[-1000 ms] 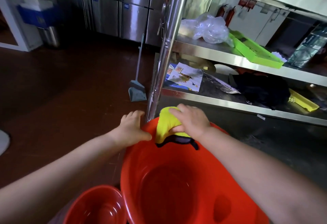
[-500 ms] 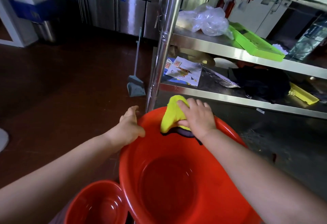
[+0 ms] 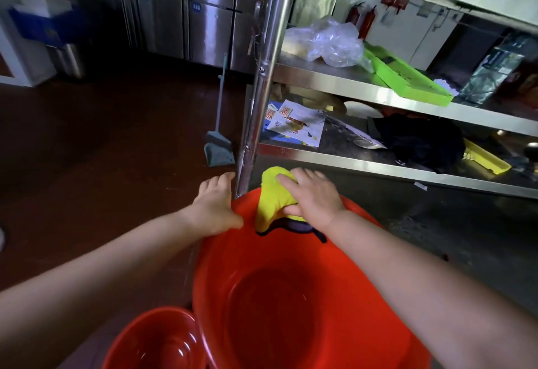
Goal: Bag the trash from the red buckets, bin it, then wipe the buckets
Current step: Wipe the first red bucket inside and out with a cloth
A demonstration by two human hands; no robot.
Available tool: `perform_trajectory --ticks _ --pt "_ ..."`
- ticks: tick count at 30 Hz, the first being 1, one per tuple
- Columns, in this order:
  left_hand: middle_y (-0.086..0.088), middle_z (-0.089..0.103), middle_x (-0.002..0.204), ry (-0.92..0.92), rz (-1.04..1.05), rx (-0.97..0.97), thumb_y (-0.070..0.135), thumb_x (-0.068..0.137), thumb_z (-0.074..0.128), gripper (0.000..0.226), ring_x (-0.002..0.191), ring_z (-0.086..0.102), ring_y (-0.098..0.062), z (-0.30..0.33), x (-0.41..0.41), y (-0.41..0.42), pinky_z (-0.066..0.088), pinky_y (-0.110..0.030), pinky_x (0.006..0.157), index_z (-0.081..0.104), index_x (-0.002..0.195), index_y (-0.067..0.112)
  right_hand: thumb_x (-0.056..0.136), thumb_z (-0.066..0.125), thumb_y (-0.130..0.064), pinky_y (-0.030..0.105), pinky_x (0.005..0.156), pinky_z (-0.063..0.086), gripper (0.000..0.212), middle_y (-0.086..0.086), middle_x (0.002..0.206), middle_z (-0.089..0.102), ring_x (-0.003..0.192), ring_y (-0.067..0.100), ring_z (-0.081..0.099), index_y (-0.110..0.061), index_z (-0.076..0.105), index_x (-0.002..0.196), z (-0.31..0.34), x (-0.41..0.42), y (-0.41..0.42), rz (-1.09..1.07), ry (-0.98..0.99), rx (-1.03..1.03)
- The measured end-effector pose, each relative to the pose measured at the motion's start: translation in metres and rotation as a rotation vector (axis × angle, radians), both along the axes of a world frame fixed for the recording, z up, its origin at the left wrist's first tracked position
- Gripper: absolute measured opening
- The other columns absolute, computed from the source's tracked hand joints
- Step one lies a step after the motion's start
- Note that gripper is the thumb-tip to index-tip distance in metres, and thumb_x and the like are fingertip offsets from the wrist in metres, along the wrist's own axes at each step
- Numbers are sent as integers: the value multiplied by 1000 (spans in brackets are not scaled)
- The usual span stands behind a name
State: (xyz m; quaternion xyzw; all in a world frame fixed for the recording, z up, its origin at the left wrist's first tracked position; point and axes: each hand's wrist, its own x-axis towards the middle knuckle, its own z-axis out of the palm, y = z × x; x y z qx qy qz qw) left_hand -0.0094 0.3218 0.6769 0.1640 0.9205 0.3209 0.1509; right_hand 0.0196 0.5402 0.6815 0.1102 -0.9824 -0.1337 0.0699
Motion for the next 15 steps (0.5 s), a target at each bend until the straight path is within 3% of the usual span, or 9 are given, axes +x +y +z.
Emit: perform_trajectory --ticks 4,8,12,15 --pt "-9 24 149 -64 -4 19 9 66 73 107 139 15 -28 -1 -10 7 25 -32 110 6 149 15 49 83 -46 45 101 33 76 10 128 52 120 31 48 -19 56 115 -1 -17 -49 138 45 22" --pt "-8 29 147 -148 67 111 0 70 67 100 135 24 -27 -5 -3 3 34 -34 106 7 149 17 58 80 -39 39 78 39 68 4 110 56 100 27 55 -19 47 113 -4 -25 -64 137 0 68" --pt "-6 39 139 -181 170 207 -5 71 67 93 129 33 -24 -3 2 5 40 -27 92 17 147 14 62 77 -41 40 77 38 63 4 105 55 98 28 54 -19 45 111 -4 -23 -47 58 3 33" --pt "-6 41 138 -186 217 244 -7 70 67 90 130 33 -26 -3 7 2 40 -32 98 21 145 13 63 73 -57 37 76 40 67 3 106 54 100 27 54 -20 44 112 -2 -15 -18 -108 16 30"
